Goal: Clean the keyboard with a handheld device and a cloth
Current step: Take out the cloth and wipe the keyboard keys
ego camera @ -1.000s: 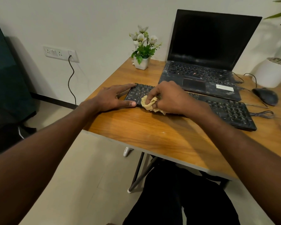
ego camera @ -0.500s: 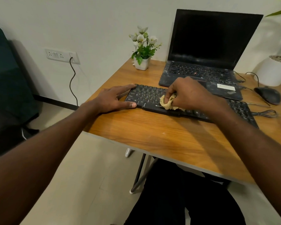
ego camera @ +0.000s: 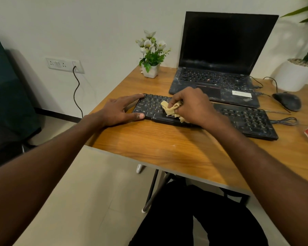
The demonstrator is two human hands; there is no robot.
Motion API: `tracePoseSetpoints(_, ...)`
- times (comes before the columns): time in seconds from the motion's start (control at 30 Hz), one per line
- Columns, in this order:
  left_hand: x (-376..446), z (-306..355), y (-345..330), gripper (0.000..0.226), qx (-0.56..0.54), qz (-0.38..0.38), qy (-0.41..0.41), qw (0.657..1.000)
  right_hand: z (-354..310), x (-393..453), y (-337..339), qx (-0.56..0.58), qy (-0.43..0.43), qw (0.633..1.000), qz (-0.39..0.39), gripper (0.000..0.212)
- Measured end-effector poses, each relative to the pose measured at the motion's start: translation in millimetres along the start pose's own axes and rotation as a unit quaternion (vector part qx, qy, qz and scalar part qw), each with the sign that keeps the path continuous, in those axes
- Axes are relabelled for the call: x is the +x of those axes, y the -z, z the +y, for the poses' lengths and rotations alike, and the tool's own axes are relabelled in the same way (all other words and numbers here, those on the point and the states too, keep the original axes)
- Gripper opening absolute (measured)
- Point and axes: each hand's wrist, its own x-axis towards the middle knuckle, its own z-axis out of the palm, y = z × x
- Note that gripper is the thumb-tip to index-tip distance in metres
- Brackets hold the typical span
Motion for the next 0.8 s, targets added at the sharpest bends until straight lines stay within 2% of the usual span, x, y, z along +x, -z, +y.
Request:
tracePoseSetpoints(0.1, 3, 19, -14, 0.097, 0.023, 0.059, -0.04, 0.997, 1, -3, -4, 0.04, -0.003, 0.999, 0.016, 0.024)
tracePoseSetpoints(0.23, 13, 53, -48, 0.063, 0.093, 0.094, -0.129, 0.983, 8, -17, -4, 0.048, 0.015, 0.998, 0.034, 0.028)
tracePoseSetpoints(0.33, 14, 55, -53, 0.061, 0.125, 0.092, -0.127, 0.98, 19, -41, -1, 0.06, 0.021, 0.997, 0.035, 0.03)
tracePoseSetpoints(0.5, 12, 57, -51, 0.063, 0.136, 0.088, -0.119, 0.98, 36, -59, 25, 0.023, 0.0, 0.999, -0.025, 0.027)
tracePoseSetpoints(0.57, 9, 59, -52, 0.062, 0.133, 0.094, -0.116, 0.98, 39, -52, 28, 0.003, -0.015, 1.0, 0.02, 0.027)
tracePoseSetpoints(0.67, 10, 71, -50, 0.058, 0.128, 0.121, -0.099, 0.979, 41, -46, 22, 0.044, -0.042, 0.995, 0.076, 0.029)
tracePoseSetpoints(0.8, 16, 109, -65, 0.055, 0.108, 0.171, -0.079, 0.976, 43, -46, 13, 0.057, -0.014, 0.997, 0.045, 0.032)
